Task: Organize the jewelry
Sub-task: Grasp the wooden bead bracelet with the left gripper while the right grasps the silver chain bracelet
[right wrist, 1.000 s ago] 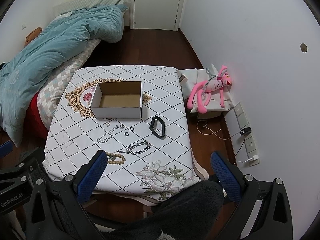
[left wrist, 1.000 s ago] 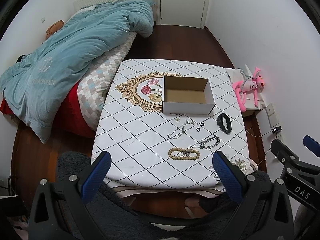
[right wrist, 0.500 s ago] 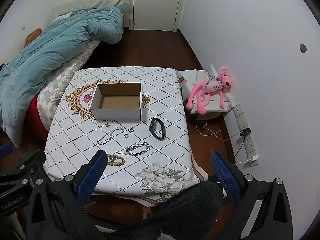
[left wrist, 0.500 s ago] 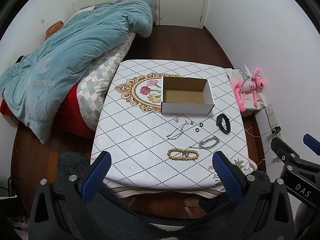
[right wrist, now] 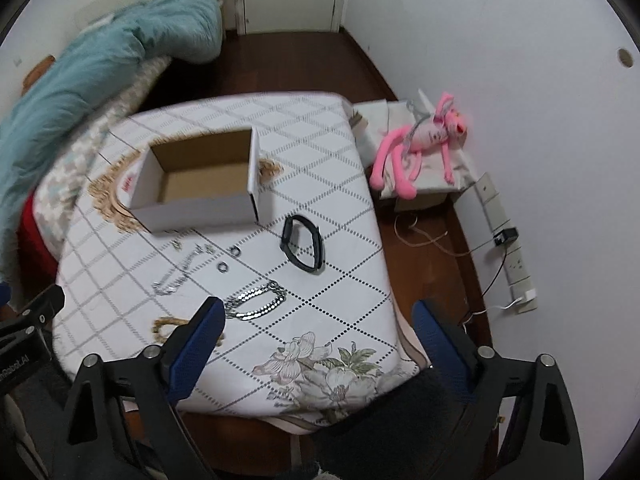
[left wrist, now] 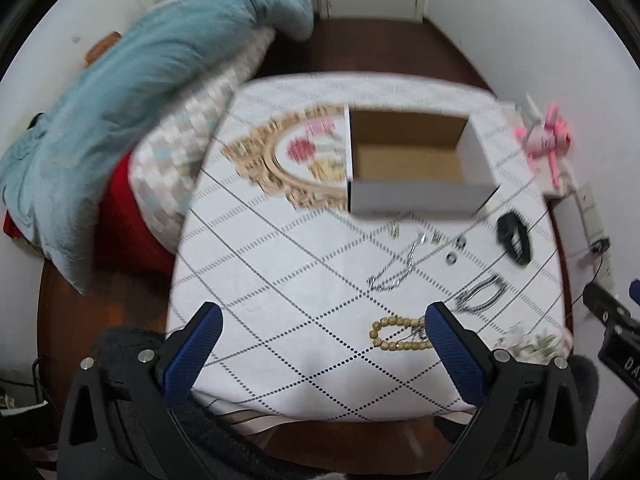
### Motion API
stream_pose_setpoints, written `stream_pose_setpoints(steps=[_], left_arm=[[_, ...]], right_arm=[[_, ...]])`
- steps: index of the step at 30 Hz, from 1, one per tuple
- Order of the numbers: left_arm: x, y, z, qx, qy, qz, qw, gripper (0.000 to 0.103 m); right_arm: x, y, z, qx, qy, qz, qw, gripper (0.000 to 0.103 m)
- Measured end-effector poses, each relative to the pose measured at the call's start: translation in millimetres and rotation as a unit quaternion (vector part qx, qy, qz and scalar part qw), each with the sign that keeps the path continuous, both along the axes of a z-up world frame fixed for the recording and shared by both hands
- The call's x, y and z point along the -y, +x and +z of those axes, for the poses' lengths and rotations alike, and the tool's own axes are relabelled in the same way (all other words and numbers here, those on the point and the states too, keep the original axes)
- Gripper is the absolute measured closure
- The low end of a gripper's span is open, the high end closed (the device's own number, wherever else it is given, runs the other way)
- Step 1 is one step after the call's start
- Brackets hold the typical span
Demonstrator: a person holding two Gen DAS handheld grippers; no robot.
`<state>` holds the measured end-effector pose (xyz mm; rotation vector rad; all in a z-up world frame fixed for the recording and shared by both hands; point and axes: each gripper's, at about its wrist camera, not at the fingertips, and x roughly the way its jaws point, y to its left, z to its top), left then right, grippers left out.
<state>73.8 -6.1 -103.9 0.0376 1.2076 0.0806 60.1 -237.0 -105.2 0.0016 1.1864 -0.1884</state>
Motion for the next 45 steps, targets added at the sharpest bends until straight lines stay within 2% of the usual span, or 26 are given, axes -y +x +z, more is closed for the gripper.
stream_pose_setpoints(steps=[7,9,12,15,20,25,27,32,33,35,36,37,39,43,45], left_arm=[[11,15,-65,-0.063,-0.017,-0.028,0.9975,0.0],[13,16,-78,-0.078,-0.027,-0.031,0.9961,0.0],[14,17,-94,-0.093,-0.042,-0.034,0.9942,0.008],[15,15,-104,-0.102,-0.054,-0.037,0.9926,0.009],[19,10,-117,-0.114,-0.079,-0.039,0.9896,0.01],[21,4,-130,-0.124,-0.103,-0.037,0.9862,0.023],[24,2,-131,-0.117,-0.1,-0.043,0.9871,0.024],[29,4,-136,-0.107,-0.093,-0.051,0.9886,0.027],[30,3,-136,-0.101,-0.089,-0.054,0.9894,0.033],[29,5,-128,-0.096,-0.091,-0.058,0.9895,0.054],[26,7,-126,-0.096,-0.09,-0.067,0.989,0.077],[25,7,-125,-0.096,-0.089,-0.069,0.989,0.092],[21,9,-126,-0.096,-0.098,-0.068,0.9882,0.096],[13,12,-127,-0.09,-0.098,-0.072,0.9885,0.096],[4,15,-127,-0.085,-0.096,-0.07,0.9893,0.096]], right_arm=[[1,26,-81,-0.055,0.006,-0.002,0.998,0.015],[0,30,-98,-0.069,0.006,0.0,0.998,0.015],[0,33,-119,-0.084,0.012,0.003,0.996,0.016],[0,37,-135,-0.092,0.018,0.003,0.996,0.019],[-1,40,-150,-0.092,0.032,0.006,0.995,0.027],[-2,44,-160,-0.093,0.04,0.009,0.995,0.031],[-2,44,-163,-0.092,0.047,0.01,0.995,0.035],[-2,45,-164,-0.08,0.062,0.006,0.995,0.036],[-2,46,-165,-0.077,0.065,0.007,0.995,0.037],[-3,48,-165,-0.073,0.069,0.006,0.995,0.037],[-4,49,-166,-0.072,0.074,0.007,0.995,0.037],[-4,50,-167,-0.07,0.079,0.007,0.994,0.039],[-9,51,-167,-0.064,0.073,0.011,0.995,0.042],[-23,54,-166,-0.052,0.057,0.024,0.997,0.049],[-27,51,-163,-0.044,0.057,0.032,0.997,0.065]])
